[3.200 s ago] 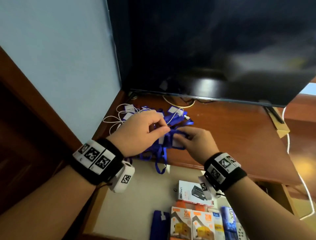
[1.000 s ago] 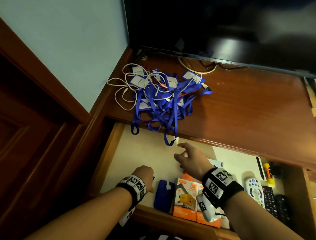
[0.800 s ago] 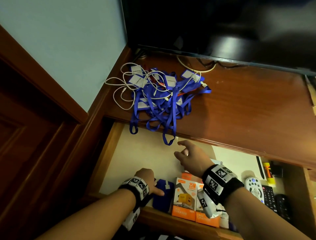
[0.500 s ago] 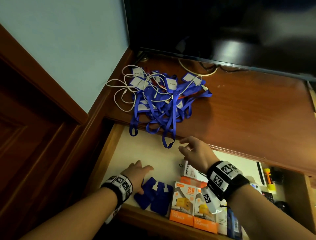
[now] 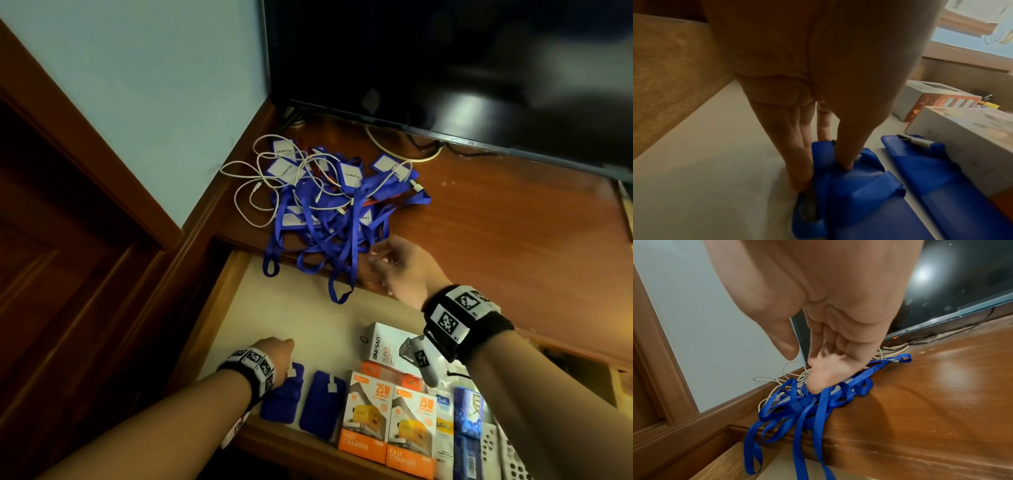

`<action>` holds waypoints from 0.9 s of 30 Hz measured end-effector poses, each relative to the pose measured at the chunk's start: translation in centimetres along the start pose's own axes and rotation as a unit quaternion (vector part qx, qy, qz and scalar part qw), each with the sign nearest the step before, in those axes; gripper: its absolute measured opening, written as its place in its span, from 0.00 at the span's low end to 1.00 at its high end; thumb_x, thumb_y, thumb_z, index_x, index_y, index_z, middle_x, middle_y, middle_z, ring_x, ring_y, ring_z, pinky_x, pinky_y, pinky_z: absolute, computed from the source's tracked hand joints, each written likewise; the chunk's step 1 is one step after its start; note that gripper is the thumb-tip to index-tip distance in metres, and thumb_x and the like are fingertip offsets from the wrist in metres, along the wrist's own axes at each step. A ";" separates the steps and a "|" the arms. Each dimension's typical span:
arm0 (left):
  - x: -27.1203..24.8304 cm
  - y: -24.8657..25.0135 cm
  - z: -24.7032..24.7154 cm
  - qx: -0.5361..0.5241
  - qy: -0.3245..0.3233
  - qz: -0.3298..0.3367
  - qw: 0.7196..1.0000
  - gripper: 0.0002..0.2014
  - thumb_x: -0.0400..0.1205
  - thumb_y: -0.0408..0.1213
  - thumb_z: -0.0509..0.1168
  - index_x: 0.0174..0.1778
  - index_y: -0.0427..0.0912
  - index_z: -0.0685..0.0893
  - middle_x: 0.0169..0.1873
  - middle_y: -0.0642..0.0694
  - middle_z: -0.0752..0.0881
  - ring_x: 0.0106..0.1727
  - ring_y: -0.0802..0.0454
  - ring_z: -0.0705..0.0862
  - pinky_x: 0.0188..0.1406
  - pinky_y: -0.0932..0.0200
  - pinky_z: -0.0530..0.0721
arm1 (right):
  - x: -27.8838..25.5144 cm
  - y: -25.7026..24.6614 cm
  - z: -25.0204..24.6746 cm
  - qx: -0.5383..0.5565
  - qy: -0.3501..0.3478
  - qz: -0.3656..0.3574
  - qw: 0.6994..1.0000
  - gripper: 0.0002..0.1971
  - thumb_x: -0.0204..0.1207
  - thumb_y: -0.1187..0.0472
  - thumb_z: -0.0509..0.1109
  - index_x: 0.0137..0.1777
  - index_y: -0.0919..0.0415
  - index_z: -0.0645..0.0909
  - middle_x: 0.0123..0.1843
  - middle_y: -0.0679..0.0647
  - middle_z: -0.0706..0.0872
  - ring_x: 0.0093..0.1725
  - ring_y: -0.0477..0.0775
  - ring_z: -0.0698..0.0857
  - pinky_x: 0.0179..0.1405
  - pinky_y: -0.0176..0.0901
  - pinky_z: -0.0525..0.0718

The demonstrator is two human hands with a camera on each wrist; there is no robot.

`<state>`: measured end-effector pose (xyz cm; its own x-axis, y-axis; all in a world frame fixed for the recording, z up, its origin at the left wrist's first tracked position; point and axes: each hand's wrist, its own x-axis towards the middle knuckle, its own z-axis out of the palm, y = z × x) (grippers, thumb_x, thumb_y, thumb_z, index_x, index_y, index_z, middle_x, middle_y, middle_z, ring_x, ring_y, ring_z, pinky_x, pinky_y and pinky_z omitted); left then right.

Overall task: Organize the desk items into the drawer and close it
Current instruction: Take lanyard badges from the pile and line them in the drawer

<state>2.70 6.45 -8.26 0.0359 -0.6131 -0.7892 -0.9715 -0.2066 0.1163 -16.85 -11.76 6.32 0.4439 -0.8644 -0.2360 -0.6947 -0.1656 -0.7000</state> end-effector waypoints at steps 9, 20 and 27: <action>0.3 -1.5 -1.1 -0.150 0.004 -0.056 0.987 0.18 0.80 0.31 0.73 0.64 0.50 0.84 0.65 0.48 0.85 0.64 0.47 0.86 0.57 0.58 0.85 | 1.0 1.3 1.9 0.009 0.053 -0.029 0.998 0.08 0.65 0.36 0.65 0.45 0.21 0.77 0.41 0.40 0.87 0.41 0.48 0.88 0.42 0.61 0.91; 2.0 -3.5 0.9 -0.109 -0.074 -0.149 0.980 0.18 0.70 0.52 0.82 0.40 0.42 0.87 0.43 0.44 0.90 0.45 0.43 0.90 0.51 0.52 0.91 | -2.7 -3.0 3.6 -0.084 -0.044 -0.083 0.992 0.05 0.82 0.56 0.69 0.52 0.50 0.88 0.44 0.46 0.91 0.42 0.48 0.88 0.46 0.42 0.85; 2.5 -4.4 2.7 -0.088 -0.077 -0.182 0.976 0.34 0.75 0.58 0.79 0.69 0.37 0.84 0.67 0.37 0.87 0.67 0.37 0.87 0.53 0.51 0.85 | -4.6 -0.8 16.1 -0.247 -0.376 -0.026 0.893 0.15 0.84 0.55 0.65 0.67 0.55 0.83 0.63 0.55 0.88 0.61 0.59 0.87 0.59 0.51 0.87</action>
<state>6.41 7.87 -12.38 0.3223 -0.3555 -0.8774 -0.8454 -0.5252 -0.0978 -9.19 0.01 -2.89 0.6077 -0.3180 -0.7277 -0.7449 -0.5458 -0.3836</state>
